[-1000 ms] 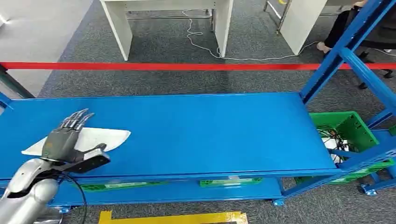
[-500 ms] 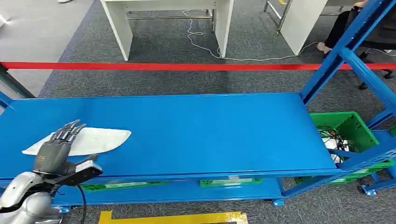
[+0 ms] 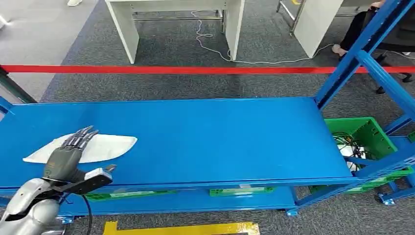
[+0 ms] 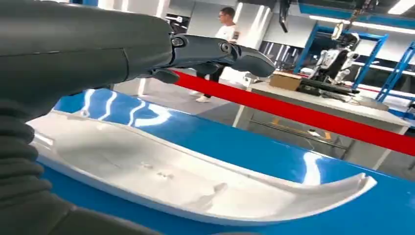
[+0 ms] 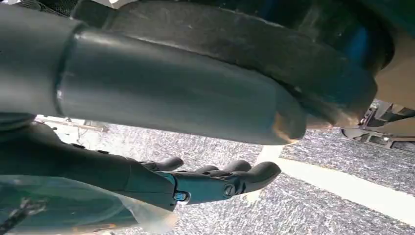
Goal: Take the parts from the cabinet and place them on the table.
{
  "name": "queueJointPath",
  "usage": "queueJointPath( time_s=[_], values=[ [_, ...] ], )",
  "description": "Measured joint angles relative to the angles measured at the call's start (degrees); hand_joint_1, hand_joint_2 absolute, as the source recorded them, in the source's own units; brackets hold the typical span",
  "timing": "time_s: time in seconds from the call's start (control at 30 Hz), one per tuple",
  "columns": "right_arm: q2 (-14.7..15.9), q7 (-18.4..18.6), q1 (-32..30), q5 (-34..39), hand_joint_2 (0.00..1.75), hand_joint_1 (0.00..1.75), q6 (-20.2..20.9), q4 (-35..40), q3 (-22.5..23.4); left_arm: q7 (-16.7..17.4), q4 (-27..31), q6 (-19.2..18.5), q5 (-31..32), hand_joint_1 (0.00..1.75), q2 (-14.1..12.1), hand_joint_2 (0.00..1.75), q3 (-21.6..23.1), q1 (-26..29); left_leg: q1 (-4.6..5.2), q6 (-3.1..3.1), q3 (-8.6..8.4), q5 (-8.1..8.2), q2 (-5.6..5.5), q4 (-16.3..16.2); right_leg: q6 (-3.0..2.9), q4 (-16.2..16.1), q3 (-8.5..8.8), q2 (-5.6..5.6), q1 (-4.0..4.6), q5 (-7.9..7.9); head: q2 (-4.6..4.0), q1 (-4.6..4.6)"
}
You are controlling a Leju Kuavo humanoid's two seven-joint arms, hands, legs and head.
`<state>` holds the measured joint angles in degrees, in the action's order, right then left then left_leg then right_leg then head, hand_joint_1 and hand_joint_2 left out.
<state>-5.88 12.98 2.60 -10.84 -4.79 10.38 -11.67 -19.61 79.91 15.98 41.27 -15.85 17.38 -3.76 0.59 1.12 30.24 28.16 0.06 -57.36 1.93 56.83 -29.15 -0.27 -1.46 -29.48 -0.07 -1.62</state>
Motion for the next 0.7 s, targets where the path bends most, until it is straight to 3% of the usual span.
queueJointPath(
  time_s=[0.2,0.7],
  values=[
    [0.0,0.0,0.0,-0.2,0.0,0.0,0.0,0.0,0.0,1.1,-0.6,-0.7,1.4,0.0,0.1,1.75,0.6,-0.9,0.0,0.0,0.0,0.0,0.0,0.0,0.0,0.0,0.01,0.0,0.0,0.0,0.0,0.02],
    [0.0,0.0,0.0,-0.9,0.0,0.0,0.6,0.0,0.0,4.1,-2.6,-3.5,6.1,0.0,-2.8,1.75,2.5,-2.1,-0.01,0.0,0.01,0.0,0.0,0.0,0.0,0.0,0.0,0.01,0.0,0.0,0.0,0.02]
  ],
)
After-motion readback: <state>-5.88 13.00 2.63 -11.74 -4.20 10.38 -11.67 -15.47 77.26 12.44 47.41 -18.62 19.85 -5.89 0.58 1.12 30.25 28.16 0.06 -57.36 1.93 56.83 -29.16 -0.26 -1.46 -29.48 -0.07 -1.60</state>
